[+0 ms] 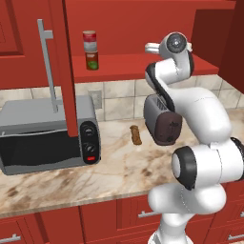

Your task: Stack two cans on top of the other two cans in the cabinet.

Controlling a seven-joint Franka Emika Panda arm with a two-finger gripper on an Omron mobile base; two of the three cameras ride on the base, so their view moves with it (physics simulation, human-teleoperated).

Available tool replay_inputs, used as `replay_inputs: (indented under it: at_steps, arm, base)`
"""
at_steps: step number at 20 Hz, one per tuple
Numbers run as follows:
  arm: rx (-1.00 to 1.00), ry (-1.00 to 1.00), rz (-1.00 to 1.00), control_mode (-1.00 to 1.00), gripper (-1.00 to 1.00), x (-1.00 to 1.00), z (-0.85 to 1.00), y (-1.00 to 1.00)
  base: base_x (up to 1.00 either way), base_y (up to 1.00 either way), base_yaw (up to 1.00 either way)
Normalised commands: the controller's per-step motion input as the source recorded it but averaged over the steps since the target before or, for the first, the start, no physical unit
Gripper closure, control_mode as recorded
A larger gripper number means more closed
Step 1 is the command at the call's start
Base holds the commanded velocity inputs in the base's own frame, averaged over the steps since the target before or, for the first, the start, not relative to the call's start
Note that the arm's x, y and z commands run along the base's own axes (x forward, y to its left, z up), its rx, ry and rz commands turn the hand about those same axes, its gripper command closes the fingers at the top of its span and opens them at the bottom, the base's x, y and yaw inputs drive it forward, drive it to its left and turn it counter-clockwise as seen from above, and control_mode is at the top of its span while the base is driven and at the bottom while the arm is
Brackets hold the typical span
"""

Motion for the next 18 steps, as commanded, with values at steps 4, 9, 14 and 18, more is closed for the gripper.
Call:
replay_inputs:
  at_steps: [4, 9, 14, 18]
  arm:
    - [-0.05, 0.0, -0.11, -1.0, 1.0, -0.19, 0.26, -0.1]
    - [0.0, 0.02, -0.09, -1.0, 1.0, -0.18, 0.27, -0.12]
    - [0.0, 0.0, -0.04, -1.0, 1.0, -0.24, 0.1, -0.12]
    - [0.0, 0.0, -0.04, -1.0, 1.0, -0.05, 0.03, -0.26]
  base:
    - [0.0, 0.0, 0.0]
    - [0.0, 0.0, 0.0]
    - [0.0, 0.0, 0.0]
    - [0.0, 0.0, 0.0]
